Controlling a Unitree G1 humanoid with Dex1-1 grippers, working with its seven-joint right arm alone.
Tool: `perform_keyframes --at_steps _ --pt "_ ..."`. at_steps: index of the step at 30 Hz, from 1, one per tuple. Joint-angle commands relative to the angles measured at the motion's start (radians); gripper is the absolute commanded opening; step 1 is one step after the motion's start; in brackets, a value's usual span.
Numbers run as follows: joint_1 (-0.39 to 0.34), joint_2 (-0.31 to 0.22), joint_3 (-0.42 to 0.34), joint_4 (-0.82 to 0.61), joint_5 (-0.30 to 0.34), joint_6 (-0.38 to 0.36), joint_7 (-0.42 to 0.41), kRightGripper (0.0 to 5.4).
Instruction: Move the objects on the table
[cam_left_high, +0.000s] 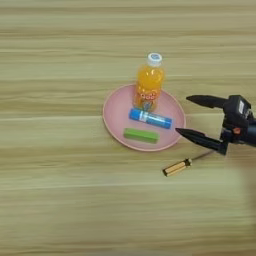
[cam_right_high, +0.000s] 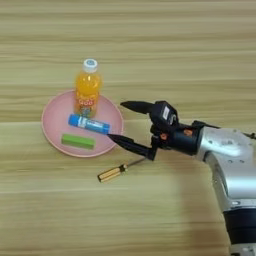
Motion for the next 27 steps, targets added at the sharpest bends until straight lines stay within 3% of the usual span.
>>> perform_keyframes --at_steps 1,4,8,13,16,20,24,27 --pt "-0.005 -0.006 -0.022 -0.079 0.018 -0.016 -0.049 5.10" --pt "0.016 0.011 -0.020 -0.103 0.019 -0.010 -0.066 5.38" --pt "0.029 0.037 -0.012 -0.106 0.017 -0.020 -0.085 5.38" --pt "-0.015 0.023 -0.027 -0.081 0.016 -0.003 -0.097 5.38" --pt "-0.035 -0.011 -0.033 -0.042 0.019 -0.016 -0.056 5.38" --pt "-0.094 -0.065 -0.062 0.010 0.081 0.015 0.041 5.38" --pt "-0.114 -0.070 -0.082 0.042 0.152 0.011 0.141 5.38" --pt "-0.119 -0.081 -0.084 0.057 0.171 -0.010 0.207 5.38"
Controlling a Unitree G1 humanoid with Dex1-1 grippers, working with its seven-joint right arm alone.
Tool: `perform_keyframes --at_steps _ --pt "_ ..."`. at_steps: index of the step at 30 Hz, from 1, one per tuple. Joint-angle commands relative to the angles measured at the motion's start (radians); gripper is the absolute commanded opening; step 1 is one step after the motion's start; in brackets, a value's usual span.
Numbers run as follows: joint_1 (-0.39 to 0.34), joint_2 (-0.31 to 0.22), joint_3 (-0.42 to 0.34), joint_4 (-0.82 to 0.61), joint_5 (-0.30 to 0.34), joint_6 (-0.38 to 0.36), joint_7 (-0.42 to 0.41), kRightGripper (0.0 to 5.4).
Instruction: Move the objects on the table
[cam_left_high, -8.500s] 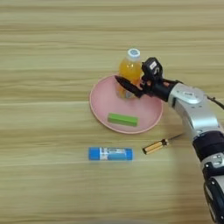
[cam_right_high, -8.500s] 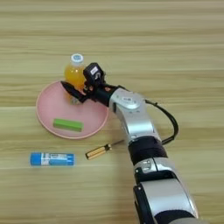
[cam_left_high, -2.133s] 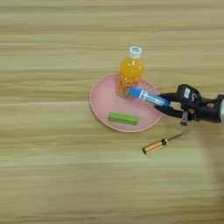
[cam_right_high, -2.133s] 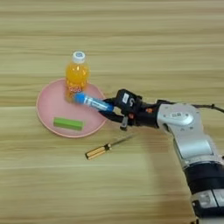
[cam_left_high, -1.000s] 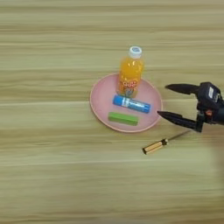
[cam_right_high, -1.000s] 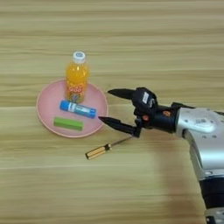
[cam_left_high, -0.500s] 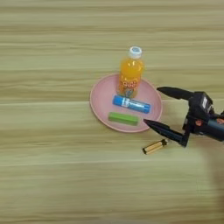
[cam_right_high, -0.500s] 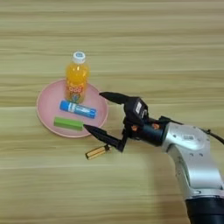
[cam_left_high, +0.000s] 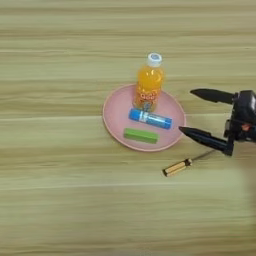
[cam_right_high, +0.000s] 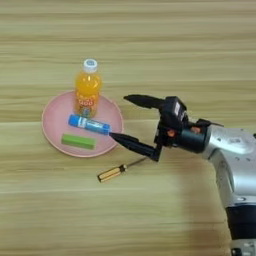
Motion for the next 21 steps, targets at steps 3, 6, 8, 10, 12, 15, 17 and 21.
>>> perform_keyframes --at_steps 3,6,8,10,12,15,17,21 --pt "-0.079 -0.077 -0.009 0.003 0.007 -0.017 0.078 5.38" --pt "-0.085 -0.100 0.043 0.013 -0.054 -0.029 0.122 5.38" --pt "-0.079 -0.118 0.080 0.011 -0.080 -0.027 0.167 5.38" --pt "-0.074 -0.135 0.117 0.012 -0.118 -0.039 0.201 5.38" --pt "-0.073 -0.149 0.161 0.030 -0.177 -0.072 0.223 5.38" --pt "-0.083 -0.160 0.210 0.075 -0.247 -0.120 0.241 5.38" --pt "-0.092 -0.161 0.222 0.095 -0.262 -0.134 0.251 5.38" --pt "-0.101 -0.171 0.233 0.115 -0.260 -0.160 0.265 5.38"
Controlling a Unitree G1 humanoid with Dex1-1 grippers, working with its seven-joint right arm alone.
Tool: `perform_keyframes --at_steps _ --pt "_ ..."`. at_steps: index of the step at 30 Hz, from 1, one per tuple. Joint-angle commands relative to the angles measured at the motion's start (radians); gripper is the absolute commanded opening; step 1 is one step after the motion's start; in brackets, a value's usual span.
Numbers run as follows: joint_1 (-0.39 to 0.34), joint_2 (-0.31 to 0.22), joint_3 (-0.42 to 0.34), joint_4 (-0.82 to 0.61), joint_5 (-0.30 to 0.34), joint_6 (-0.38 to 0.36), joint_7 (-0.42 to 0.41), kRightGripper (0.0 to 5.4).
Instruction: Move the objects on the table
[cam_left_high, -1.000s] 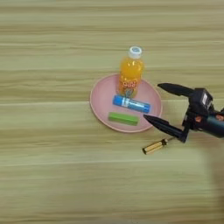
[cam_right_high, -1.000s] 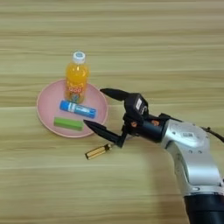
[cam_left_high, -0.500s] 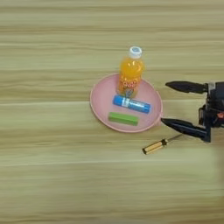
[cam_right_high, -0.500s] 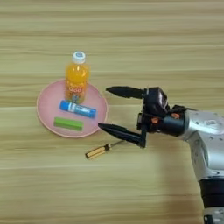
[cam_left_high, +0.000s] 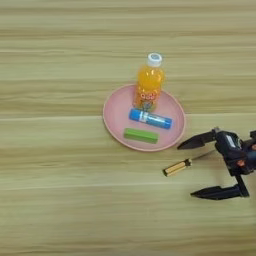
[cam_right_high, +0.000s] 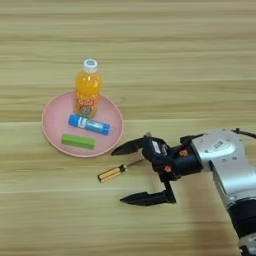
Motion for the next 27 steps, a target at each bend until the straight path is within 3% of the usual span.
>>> perform_keyframes --at_steps 1,5,14,21,27 --pt "-0.074 -0.062 -0.009 -0.002 -0.008 -0.046 -0.007 5.38" --pt "-0.087 -0.060 0.009 0.015 -0.039 -0.068 -0.024 5.38" --pt "-0.132 -0.037 0.067 0.101 -0.193 -0.120 -0.130 5.38" --pt "-0.149 -0.036 0.099 0.147 -0.242 -0.157 -0.153 5.38" --pt "-0.165 -0.037 0.120 0.173 -0.258 -0.189 -0.167 4.76"
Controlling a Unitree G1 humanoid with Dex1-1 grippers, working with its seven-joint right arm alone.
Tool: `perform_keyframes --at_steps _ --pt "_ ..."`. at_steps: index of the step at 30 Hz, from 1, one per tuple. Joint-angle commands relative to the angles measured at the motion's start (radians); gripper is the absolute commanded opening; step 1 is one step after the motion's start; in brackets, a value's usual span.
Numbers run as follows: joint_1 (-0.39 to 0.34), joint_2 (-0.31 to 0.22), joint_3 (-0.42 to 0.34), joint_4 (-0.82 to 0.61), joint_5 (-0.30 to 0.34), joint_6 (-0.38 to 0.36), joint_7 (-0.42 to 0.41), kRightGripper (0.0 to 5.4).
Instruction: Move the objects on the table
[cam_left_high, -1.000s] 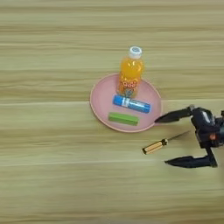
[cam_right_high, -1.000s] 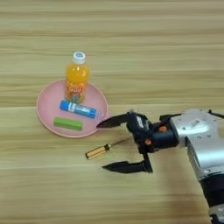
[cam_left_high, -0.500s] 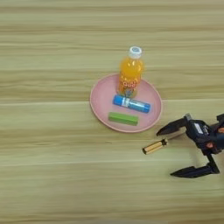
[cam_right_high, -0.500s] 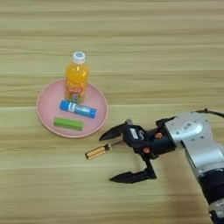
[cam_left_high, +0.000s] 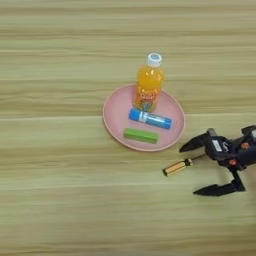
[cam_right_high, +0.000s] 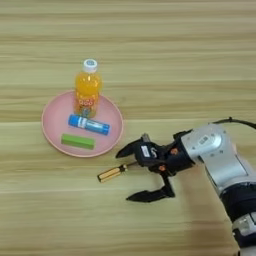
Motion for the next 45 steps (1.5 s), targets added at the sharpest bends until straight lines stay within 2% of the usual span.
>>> perform_keyframes --at_steps 1,20,43,45 --pt "-0.046 -0.031 0.002 0.007 -0.046 -0.040 -0.069 4.64" --pt "-0.051 -0.036 0.026 0.053 -0.058 -0.106 -0.103 3.04" --pt "-0.032 -0.031 0.034 0.014 -0.036 -0.085 -0.115 0.84" --pt "-0.035 -0.029 0.033 0.015 -0.033 -0.084 -0.117 0.80"
